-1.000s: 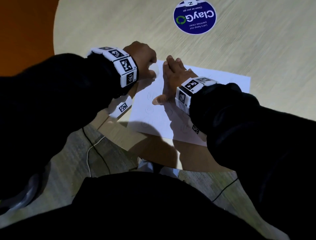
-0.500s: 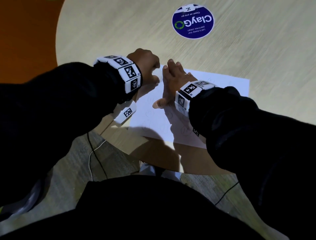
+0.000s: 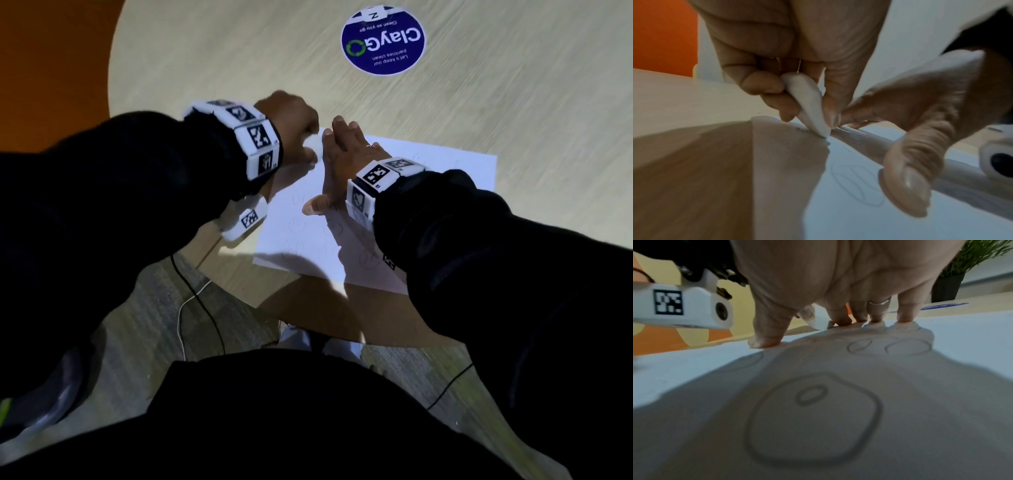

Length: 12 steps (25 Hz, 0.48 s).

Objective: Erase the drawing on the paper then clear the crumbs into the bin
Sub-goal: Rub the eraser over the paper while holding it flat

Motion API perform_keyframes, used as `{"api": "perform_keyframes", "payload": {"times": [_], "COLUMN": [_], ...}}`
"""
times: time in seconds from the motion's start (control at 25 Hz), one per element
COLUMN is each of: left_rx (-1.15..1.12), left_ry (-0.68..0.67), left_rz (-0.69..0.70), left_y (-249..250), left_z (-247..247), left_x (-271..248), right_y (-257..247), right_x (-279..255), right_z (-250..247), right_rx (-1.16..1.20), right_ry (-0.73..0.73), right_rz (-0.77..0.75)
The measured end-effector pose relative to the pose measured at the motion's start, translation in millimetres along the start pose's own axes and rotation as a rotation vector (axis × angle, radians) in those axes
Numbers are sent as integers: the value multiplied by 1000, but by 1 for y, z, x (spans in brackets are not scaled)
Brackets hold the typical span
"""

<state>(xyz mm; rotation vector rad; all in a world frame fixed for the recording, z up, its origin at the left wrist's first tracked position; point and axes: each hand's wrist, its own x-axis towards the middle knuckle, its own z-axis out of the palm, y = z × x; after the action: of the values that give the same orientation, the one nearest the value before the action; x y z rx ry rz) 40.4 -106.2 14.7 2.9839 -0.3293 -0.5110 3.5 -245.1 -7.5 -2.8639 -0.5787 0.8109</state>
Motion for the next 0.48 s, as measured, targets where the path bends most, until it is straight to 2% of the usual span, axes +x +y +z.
{"api": "perform_keyframes", "payload": {"times": [0.28, 0.48], "left_rx": [6, 11], "left_ry": [20, 16], "left_rz": [-46, -44], "left_y": [0, -2], "left_z": [-3, -6], "left_x": [4, 7], "right_y": [0, 0], "right_x": [2, 0], "right_z": [4, 2], "right_rx": [-23, -18], "right_ry": [54, 27], "right_rz": [-12, -11]}}
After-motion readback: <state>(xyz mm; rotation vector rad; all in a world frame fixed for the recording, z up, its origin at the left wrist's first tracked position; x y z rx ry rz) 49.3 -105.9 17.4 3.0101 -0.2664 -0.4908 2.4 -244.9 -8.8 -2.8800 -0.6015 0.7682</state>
